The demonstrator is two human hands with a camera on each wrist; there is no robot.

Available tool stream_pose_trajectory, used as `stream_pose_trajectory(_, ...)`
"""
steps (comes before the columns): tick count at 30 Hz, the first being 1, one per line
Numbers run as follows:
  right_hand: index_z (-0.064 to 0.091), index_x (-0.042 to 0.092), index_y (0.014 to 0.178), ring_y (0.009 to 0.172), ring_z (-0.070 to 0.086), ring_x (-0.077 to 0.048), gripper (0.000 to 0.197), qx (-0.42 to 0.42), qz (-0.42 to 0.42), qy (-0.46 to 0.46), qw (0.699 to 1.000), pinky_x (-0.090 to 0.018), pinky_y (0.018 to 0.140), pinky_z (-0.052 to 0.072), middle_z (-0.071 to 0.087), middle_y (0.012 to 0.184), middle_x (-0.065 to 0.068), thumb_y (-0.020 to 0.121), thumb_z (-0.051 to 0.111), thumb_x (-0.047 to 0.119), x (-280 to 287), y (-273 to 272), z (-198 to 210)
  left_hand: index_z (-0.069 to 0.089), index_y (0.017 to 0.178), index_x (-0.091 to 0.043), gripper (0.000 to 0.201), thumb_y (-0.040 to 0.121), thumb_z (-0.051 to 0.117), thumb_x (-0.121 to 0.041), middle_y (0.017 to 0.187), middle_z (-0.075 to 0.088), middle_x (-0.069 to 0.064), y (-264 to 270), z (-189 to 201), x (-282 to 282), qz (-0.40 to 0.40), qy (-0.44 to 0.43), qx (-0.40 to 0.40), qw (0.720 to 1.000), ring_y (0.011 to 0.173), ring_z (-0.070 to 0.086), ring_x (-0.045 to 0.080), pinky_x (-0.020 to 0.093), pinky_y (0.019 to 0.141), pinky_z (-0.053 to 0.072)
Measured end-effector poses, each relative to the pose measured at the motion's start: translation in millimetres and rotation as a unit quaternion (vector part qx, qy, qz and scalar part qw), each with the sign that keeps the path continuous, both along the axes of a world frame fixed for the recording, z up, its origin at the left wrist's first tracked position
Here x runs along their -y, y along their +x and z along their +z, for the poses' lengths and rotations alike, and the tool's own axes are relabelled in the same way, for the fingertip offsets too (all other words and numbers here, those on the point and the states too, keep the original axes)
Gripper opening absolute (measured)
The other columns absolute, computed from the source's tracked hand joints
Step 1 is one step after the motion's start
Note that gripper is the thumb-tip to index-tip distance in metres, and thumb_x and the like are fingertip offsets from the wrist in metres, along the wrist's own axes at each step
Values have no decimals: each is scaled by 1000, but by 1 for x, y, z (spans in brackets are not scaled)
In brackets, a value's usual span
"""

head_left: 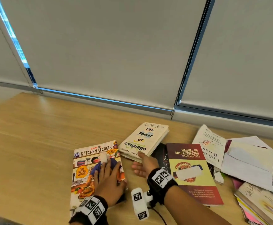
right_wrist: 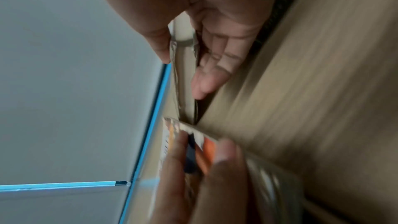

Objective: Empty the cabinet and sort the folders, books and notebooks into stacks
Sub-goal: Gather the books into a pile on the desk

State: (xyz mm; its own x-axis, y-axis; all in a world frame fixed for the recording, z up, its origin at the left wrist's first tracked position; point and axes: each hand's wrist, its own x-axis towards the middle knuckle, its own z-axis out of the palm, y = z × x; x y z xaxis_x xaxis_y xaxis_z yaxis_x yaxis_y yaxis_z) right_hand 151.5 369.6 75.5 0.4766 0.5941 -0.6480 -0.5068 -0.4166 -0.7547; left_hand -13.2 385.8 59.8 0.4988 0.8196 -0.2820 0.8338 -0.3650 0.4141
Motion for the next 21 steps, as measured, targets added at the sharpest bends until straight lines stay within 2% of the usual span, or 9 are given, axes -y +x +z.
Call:
stream_pose_trajectory(2, 57, 5, 111, 58, 64, -20, 30, 30, -19, 18, 999, -24, 45, 49, 68, 77, -15, 93, 61, 29, 7, 18, 14, 4, 153, -38, 72, 93, 41, -55, 161, -18, -2, 2, 3, 0, 5, -7, 6, 1000, 148, -19, 21, 47, 117, -13)
stream_pose_trajectory(4, 59, 4, 102, 56, 63, -21, 25, 36, -35, 51, 997, -25, 46, 51, 68, 75, -17, 93, 61, 28, 24, 38, 31, 15, 151, -36, 68, 92, 46, -49, 162, -8, -2, 6, 8, 2, 39, 1, 36, 999, 149, -10, 22, 48, 119, -8)
stream_pose_trajectory(7, 61, 3, 102, 55, 64, -21, 27, 52, -29, 102, 993, -24, 46, 53, 68, 73, -18, 93, 60, 29, 65, 69, 55, 35, 143, -34, 54, 92, 52, -41, 155, 22, 0, 23, 20, 12, 81, 25, 113, 990, 145, 15, 23, 45, 119, 16)
stream_pose_trajectory(11, 61, 3, 112, 57, 63, -22, 45, 112, -9, 138, 984, -27, 48, 52, 69, 74, -19, 85, 67, 37, 135, 105, 82, 48, 132, -33, 41, 92, 58, -32, 131, 53, -3, 67, 28, 21, 58, -95, 234, 966, 123, 50, 17, 39, 110, 36)
stream_pose_trajectory(13, 61, 2, 112, 57, 63, -26, 70, 145, 5, 135, 980, -30, 48, 53, 68, 78, -25, 66, 79, 50, 170, 120, 90, 53, 128, -26, 34, 95, 56, -34, 125, 60, 1, 91, 39, 23, 80, -193, 291, 934, 110, 58, 16, 34, 101, 44)
stream_pose_trajectory(15, 61, 0, 114, 57, 62, -27, 67, 159, 26, 127, 979, -30, 50, 54, 67, 79, -29, 68, 77, 47, 198, 129, 94, 57, 122, -24, 34, 96, 50, -45, 117, 66, 3, 110, 54, 27, 94, -312, 350, 878, 103, 64, 18, 36, 91, 51)
stream_pose_trajectory(17, 61, 1, 115, 57, 61, -29, 66, 163, 59, 121, 977, -31, 50, 54, 66, 79, -29, 69, 78, 46, 217, 131, 92, 59, 120, -22, 39, 95, 47, -49, 113, 70, 6, 127, 65, 35, 55, -400, 378, 833, 101, 68, 24, 36, 83, 56)
stream_pose_trajectory(19, 61, 2, 113, 59, 63, -30, 80, 167, 95, 111, 975, -32, 50, 54, 68, 80, -30, 58, 84, 55, 224, 128, 87, 56, 126, -17, 40, 93, 58, -40, 114, 71, 6, 137, 68, 43, 42, -418, 399, 815, 103, 69, 25, 44, 91, 55)
stream_pose_trajectory(21, 65, 7, 112, 68, 68, -30, 87, 176, 123, 98, 972, -34, 58, 57, 72, 90, -24, 50, 82, 66, 223, 123, 80, 52, 127, -11, 39, 92, 62, -26, 116, 71, 8, 135, 64, 49, 78, -421, 440, 789, 106, 68, 27, 49, 95, 52)
